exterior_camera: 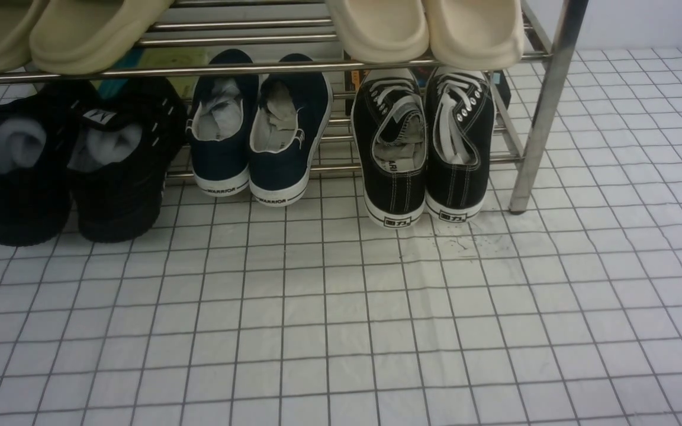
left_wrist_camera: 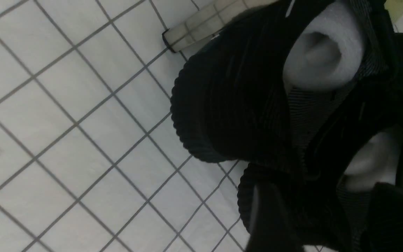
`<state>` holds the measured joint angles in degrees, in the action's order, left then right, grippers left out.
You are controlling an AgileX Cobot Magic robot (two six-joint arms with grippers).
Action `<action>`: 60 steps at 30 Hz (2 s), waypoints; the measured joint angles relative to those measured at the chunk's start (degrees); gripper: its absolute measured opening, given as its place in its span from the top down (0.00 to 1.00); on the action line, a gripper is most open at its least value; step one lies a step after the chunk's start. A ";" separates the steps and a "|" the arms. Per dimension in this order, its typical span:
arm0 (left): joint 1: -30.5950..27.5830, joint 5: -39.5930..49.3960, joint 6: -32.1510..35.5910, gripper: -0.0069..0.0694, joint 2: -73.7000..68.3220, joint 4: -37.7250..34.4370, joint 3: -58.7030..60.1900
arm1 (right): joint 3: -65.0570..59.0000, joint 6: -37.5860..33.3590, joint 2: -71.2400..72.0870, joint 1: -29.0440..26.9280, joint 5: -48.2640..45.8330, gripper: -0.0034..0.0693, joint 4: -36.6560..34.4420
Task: Take the shoes off the shelf with your hand from the white checkered tablecloth.
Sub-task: 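Grasp the leftmost shoe on the bottom shelf of the shoe rack with the left gripper, then set the held shoe down on the floor in front of the rack with the left gripper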
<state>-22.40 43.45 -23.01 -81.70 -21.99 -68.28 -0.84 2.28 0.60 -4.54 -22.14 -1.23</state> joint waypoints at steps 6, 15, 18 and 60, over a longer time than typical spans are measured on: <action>1.05 -5.14 -1.16 0.20 -4.74 -0.45 0.00 | 0.00 0.00 0.00 0.00 0.00 0.62 0.00; 1.05 -11.08 -1.36 0.18 -11.67 -2.01 0.00 | 0.00 0.00 0.00 0.00 0.00 0.62 0.00; 1.05 -12.94 -1.36 0.20 -13.71 -4.05 0.00 | 0.00 0.00 0.00 0.00 0.00 0.62 0.00; -4.81 17.49 7.22 0.89 1.72 8.28 0.00 | 0.00 0.00 0.00 0.00 0.00 0.62 -0.02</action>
<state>-27.21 60.94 -15.79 -79.98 -13.71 -68.28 -0.84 2.28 0.60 -4.54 -22.14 -1.26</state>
